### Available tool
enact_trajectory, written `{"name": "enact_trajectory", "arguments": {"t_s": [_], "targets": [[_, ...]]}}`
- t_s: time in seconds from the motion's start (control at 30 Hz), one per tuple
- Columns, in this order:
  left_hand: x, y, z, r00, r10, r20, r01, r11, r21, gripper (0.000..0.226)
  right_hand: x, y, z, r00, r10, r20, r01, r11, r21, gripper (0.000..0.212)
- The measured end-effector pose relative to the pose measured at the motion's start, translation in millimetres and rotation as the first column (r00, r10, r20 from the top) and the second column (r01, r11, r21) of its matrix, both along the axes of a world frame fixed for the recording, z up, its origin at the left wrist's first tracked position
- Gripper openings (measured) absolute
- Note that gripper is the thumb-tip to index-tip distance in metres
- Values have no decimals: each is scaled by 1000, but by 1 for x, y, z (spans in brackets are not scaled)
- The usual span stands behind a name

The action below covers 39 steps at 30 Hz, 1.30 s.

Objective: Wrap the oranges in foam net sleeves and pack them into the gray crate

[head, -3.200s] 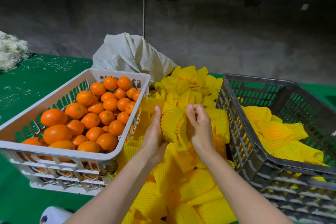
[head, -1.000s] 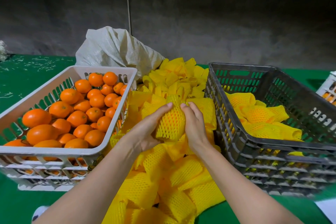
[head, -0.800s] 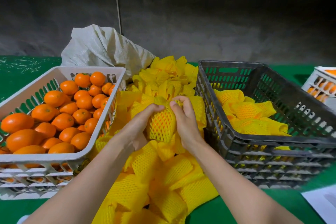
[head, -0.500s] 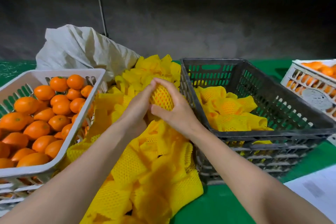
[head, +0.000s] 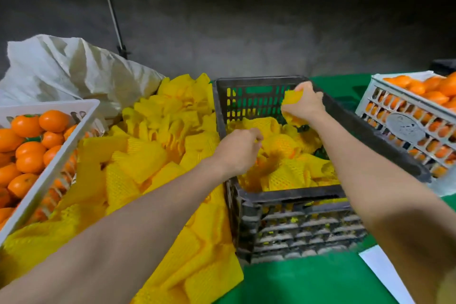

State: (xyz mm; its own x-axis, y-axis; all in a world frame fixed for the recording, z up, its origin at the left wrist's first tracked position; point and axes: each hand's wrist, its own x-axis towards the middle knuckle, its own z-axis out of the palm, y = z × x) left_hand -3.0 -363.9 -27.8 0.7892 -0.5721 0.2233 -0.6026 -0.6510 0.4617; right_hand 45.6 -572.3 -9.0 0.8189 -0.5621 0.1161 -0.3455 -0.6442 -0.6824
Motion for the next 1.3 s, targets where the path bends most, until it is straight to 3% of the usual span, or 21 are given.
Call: {"name": "enact_trajectory", "arguments": {"t_s": [0.1,0.27,0.37,0.43,0.57,0.7,0.8,0.87,0.93,1.0,1.07,1.13,1.17,1.23,1.3], "targets": [[3,-1,-7,1000,8,7,-9,998,65,22,15,-23,-32,958,66,-278,-114,980,-161,51],[2,3,-8,1000,-3,-2,3,999,42,22,24,-26,-52,894,190,-407,-259,958,-123,60],[0,4,-8,1000,7,-5,-7,1000,6,21,23,-26,-55,874,164,-457,-261,952,-157,69],[-3,7,-8,1000,3,-21,-5,996,-84,21,19,-16,-49,906,161,-392,-271,932,-241,67],[-9,27,-5,997,8,-76,-34,937,-347,22,2,33,-14,902,419,-104,-429,845,-318,42],[-2,81,8,971,134,-198,-216,844,-490,22,-34,108,20,754,620,218,-519,765,-380,26],[6,137,18,930,195,-311,-343,765,-546,20,-66,172,25,603,734,312,-659,679,-324,22],[7,172,18,906,240,-350,-404,740,-538,19,-78,214,13,529,820,218,-742,572,-351,26],[4,203,13,883,280,-376,-452,722,-524,16,-78,246,-9,511,858,-55,-806,456,-377,39],[-4,229,6,867,314,-386,-482,725,-492,14,-72,265,-32,558,722,-409,-812,374,-448,51],[-13,250,-2,855,330,-400,-500,730,-466,12,-65,270,-50,631,502,-591,-775,395,-493,58],[-22,266,-8,846,350,-402,-515,730,-450,11,-59,271,-57,682,393,-617,-726,459,-512,53],[-26,272,-10,843,353,-405,-520,727,-448,11,-57,271,-57,686,394,-611,-723,462,-514,40],[-31,280,-13,837,347,-424,-525,730,-439,12,-54,271,-49,676,480,-560,-737,472,-484,17],[-37,281,-11,842,310,-443,-501,753,-427,18,-57,274,-30,655,615,-438,-755,512,-410,22]]}}
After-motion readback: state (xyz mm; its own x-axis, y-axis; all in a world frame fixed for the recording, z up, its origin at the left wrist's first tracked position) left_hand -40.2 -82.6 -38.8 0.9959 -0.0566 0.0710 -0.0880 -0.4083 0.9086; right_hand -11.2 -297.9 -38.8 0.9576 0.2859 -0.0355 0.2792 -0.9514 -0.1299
